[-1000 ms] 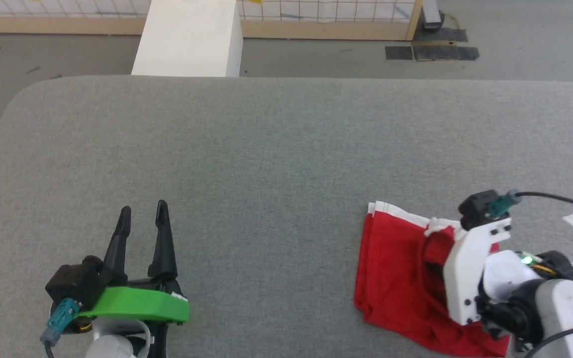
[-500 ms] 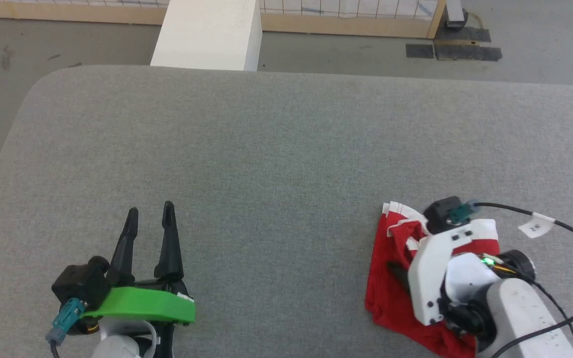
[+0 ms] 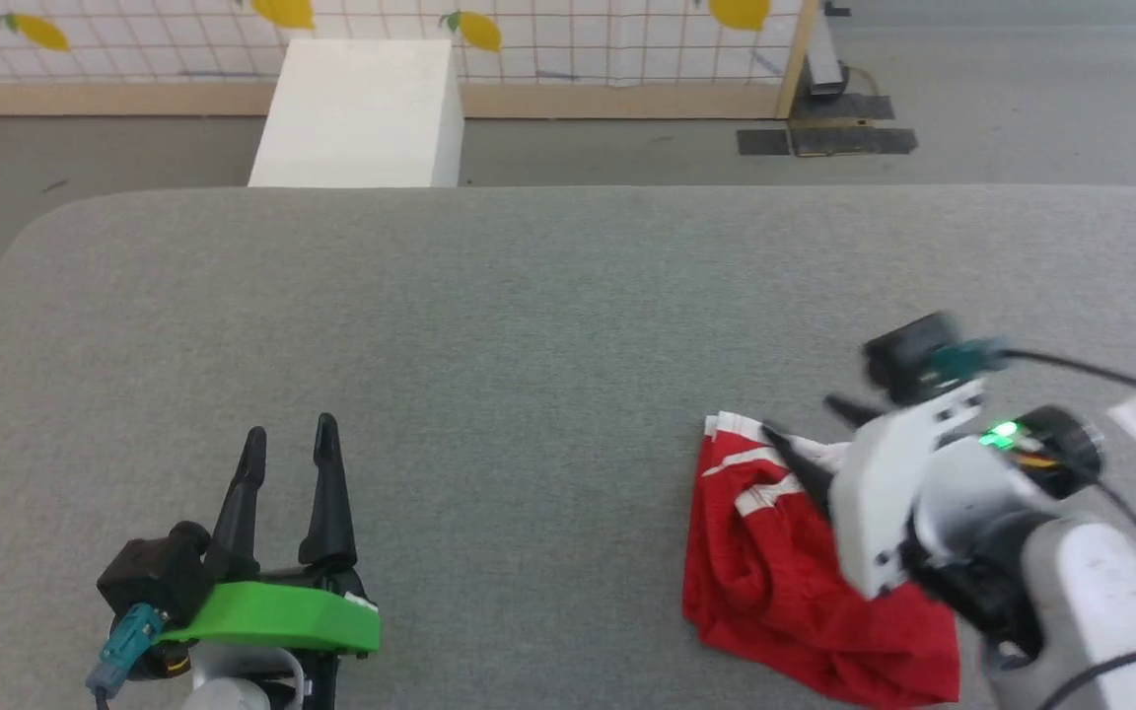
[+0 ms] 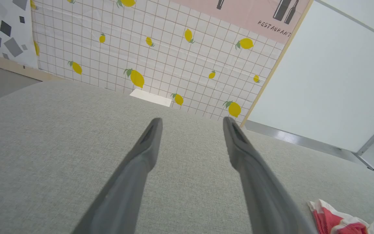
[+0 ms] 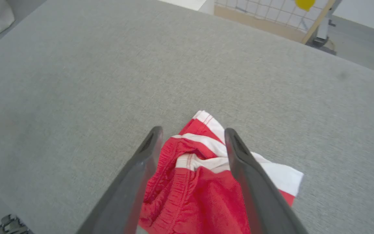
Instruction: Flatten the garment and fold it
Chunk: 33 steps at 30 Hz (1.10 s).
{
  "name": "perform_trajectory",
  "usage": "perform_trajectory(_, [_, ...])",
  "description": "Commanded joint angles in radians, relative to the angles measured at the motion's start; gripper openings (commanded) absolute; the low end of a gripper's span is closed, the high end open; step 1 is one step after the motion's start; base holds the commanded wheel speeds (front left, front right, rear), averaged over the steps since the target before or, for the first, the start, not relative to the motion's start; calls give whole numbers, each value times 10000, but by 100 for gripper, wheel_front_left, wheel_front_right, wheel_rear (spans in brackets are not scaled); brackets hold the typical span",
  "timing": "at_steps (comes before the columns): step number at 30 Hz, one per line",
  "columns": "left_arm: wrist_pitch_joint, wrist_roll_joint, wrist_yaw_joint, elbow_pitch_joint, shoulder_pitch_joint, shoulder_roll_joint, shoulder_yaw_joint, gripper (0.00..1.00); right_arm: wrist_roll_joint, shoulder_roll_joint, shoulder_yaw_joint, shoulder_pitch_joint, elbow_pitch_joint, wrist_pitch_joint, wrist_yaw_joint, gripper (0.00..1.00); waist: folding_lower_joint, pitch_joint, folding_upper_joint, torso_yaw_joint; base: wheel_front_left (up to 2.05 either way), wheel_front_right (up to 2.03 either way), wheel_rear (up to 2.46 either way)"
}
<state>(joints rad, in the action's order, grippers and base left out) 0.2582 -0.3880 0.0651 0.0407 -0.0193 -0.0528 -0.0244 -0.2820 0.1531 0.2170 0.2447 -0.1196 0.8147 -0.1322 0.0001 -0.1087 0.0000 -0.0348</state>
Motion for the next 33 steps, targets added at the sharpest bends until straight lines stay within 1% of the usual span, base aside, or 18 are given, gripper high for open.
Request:
perform_trajectory(1, [36, 125, 36, -18, 83, 26, 10, 100, 88, -56, -438, -138, -261, -243, 15, 100, -1, 99, 0, 294, 0, 0, 0])
perform_trajectory(4, [36, 176, 50, -60, 58, 26, -28, 100, 468, -184, -1536, -553, -513, -591, 15, 100, -1, 51, 0, 469, 0, 0, 0])
perform_trajectory(6, [36, 207, 60, -65, 9, 26, -51, 100, 750, -207, -2074, -913, -467, -696, 15, 100, -1, -2, 0, 524, 0, 0, 0])
perform_trajectory(10, [36, 239, 63, -99, -46, 26, -34, 100, 1042, -366, -2541, -1670, -19, -697, 15, 100, -1, -80, 0, 596, 0, 0, 0])
perform_trajectory(16, [36, 329, 44, -80, -28, 26, -39, 100, 1187, -627, -2370, -2111, 1154, -991, 15, 100, -1, -192, 0, 563, 0, 0, 0])
perform_trajectory(22, [36, 302, 17, -70, -119, 26, 133, 100, 1516, -742, -2108, -1707, 2567, -1836, 15, 100, -1, -312, 0, 460, 0, 0, 0])
perform_trajectory(25, [36, 330, 78, -5, -172, 26, 215, 100, 1576, -769, -2021, -1511, 3295, -2003, 15, 100, -1, -317, 0, 411, 0, 0, 0])
perform_trajectory(26, [36, 338, 91, 4, -173, 26, 233, 100, 1561, -772, -1982, -1454, 3463, -2014, 15, 64, -1, -316, 0, 406, 0, 0, 0])
perform_trajectory(27, [36, 346, 92, -9, -152, 26, 236, 100, 1545, -772, -1947, -1383, 3620, -2066, 15, 16, -1, -307, 0, 405, 0, 0, 0])
perform_trajectory(28, [36, 352, 87, -18, -135, 26, 238, 100, 1516, -755, -1888, -1339, 3727, -2090, 15, 0, -1, -300, 0, 407, 0, 0, 0])
perform_trajectory(29, [36, 363, 74, -32, -113, 26, 248, 100, 1468, -710, -1816, -1291, 3821, -2096, 15, 0, -1, -295, 0, 419, 0, 0, 0])
perform_trajectory(33, [36, 467, 28, -229, -68, -26, 468, 100, 1063, -12, -825, -648, 3790, -1886, 15, 0, -1, -520, 0, 1099, 0, 0, 0])
